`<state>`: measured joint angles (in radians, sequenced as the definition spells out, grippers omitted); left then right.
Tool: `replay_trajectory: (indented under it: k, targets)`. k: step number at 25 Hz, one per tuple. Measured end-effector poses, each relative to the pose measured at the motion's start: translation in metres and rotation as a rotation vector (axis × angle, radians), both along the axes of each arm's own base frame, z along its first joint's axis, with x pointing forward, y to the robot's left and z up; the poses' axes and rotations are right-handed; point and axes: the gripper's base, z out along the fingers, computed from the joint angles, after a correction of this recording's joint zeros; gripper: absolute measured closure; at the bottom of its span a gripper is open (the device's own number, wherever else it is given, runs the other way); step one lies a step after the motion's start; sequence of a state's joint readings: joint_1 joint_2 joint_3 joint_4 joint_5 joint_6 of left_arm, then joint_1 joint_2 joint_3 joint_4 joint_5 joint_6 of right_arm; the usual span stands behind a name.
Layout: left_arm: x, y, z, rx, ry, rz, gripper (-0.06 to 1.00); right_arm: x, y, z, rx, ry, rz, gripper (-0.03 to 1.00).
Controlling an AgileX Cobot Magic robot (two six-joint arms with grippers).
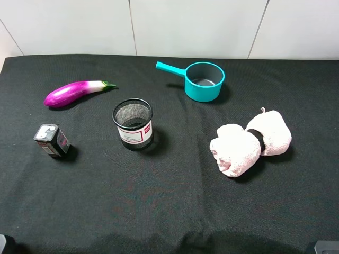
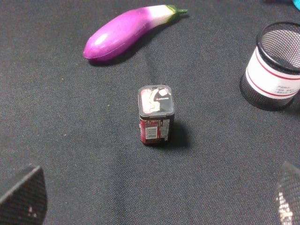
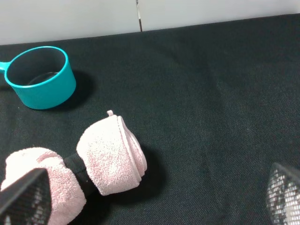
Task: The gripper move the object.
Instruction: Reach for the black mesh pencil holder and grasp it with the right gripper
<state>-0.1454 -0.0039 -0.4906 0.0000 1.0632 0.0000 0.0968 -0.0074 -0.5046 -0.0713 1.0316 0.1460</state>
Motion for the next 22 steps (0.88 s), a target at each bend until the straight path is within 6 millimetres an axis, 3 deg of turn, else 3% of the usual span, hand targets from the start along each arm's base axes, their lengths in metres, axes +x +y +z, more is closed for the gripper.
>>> replay_trajectory:
  k: [22]
  targets:
    - [0.0, 0.0, 0.0, 0.0, 0.0, 0.0, -0.02, 0.0, 0.0, 0.0, 0.0, 0.0, 0.0, 0.27]
